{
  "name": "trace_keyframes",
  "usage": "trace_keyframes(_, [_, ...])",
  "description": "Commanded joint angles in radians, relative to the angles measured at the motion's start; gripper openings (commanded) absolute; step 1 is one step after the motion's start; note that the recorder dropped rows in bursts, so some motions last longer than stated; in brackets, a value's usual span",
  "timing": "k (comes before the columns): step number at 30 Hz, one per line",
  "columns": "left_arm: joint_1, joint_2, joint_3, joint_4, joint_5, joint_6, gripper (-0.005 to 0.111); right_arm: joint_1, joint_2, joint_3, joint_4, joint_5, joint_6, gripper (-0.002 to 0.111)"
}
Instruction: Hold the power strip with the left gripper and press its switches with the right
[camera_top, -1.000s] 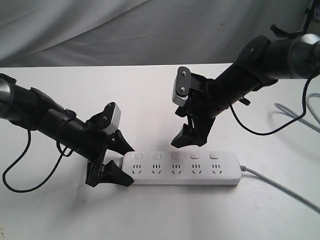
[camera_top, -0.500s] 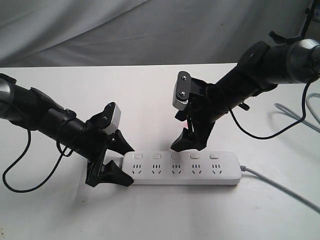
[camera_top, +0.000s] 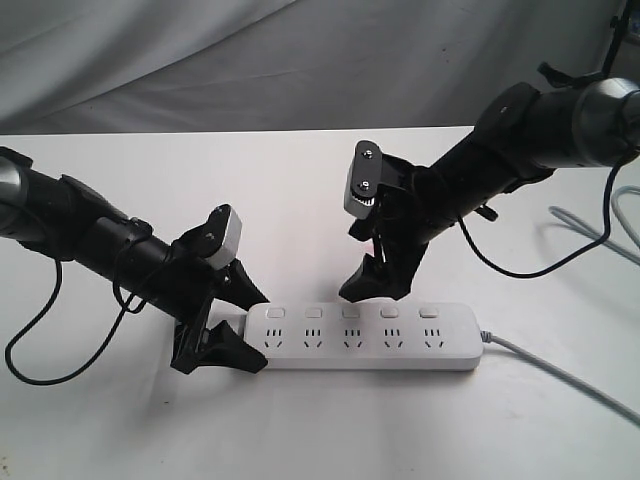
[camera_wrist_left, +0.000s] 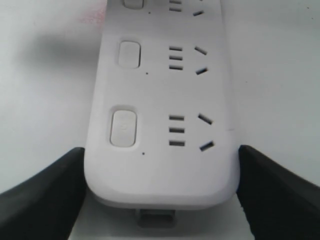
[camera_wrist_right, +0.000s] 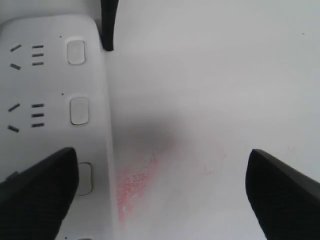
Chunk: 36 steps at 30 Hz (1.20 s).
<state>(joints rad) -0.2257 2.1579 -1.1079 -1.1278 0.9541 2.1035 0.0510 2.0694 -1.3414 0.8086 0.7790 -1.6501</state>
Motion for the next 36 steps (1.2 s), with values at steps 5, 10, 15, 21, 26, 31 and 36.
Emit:
trace_keyframes(5, [-0.006,0.004,-0.003,0.007,-0.013,-0.009,0.0,-0.001,0.043,0.007,0.015,-0.017,-0.032,0.083])
trace_keyframes(10, [-0.006,0.004,-0.003,0.007,-0.013,-0.009,0.0,-0.001,0.044,0.007,0.011,-0.017,-0.032,0.083])
trace_keyframes(15, [-0.006,0.004,-0.003,0.007,-0.013,-0.009,0.0,-0.001,0.067,0.007,-0.005,-0.018,-0.048,0.083])
trace_keyframes(21, [-0.006,0.004,-0.003,0.007,-0.013,-0.009,0.0,-0.001,0.079,0.007,-0.046,-0.031,-0.044,0.083])
trace_keyframes(26, [-0.006,0.004,-0.003,0.007,-0.013,-0.009,0.0,-0.001,0.088,0.009,-0.064,-0.036,-0.044,0.083])
trace_keyframes(31, [-0.006,0.004,-0.003,0.007,-0.013,-0.009,0.0,-0.001,0.09,0.03,-0.066,-0.084,-0.054,0.083])
trace_keyframes(36, [-0.006,0.004,-0.003,0.007,-0.013,-0.009,0.0,-0.001,0.09,0.03,-0.066,-0.082,-0.054,0.083])
